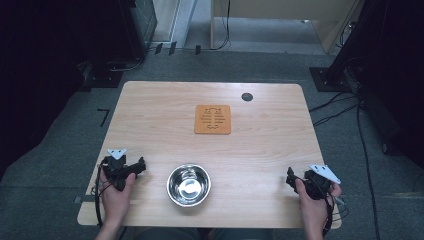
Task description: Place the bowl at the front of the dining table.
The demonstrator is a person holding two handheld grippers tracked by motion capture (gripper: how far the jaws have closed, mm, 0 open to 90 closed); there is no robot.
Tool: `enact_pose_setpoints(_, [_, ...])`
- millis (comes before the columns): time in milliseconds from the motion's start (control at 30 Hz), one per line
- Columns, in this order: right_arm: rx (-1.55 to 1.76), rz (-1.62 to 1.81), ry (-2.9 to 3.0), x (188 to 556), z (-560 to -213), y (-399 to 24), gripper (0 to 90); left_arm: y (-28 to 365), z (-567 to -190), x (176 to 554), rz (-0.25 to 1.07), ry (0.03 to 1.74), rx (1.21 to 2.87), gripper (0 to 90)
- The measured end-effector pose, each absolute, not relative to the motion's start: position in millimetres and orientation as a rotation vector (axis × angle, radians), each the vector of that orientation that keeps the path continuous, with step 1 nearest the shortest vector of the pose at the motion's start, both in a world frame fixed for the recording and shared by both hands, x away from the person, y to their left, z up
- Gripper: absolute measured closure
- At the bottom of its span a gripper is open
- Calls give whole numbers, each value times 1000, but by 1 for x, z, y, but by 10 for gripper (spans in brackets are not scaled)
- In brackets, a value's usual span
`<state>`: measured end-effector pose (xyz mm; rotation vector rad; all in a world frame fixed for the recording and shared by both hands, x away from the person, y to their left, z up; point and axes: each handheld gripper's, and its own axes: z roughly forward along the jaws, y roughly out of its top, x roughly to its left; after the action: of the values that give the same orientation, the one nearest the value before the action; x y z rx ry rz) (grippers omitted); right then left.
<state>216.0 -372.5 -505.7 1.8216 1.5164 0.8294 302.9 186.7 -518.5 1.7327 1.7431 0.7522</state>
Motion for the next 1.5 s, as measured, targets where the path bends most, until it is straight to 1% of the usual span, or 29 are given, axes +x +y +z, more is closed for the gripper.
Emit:
enact_pose_setpoints(767, [1771, 935, 1573, 219, -492, -330, 131, 187, -519, 303, 752, 1742, 1733, 100])
enact_pose_setpoints(1500, [1708, 972, 1635, 220, -490, -296, 131, 187, -519, 303, 751, 1739, 1737, 100])
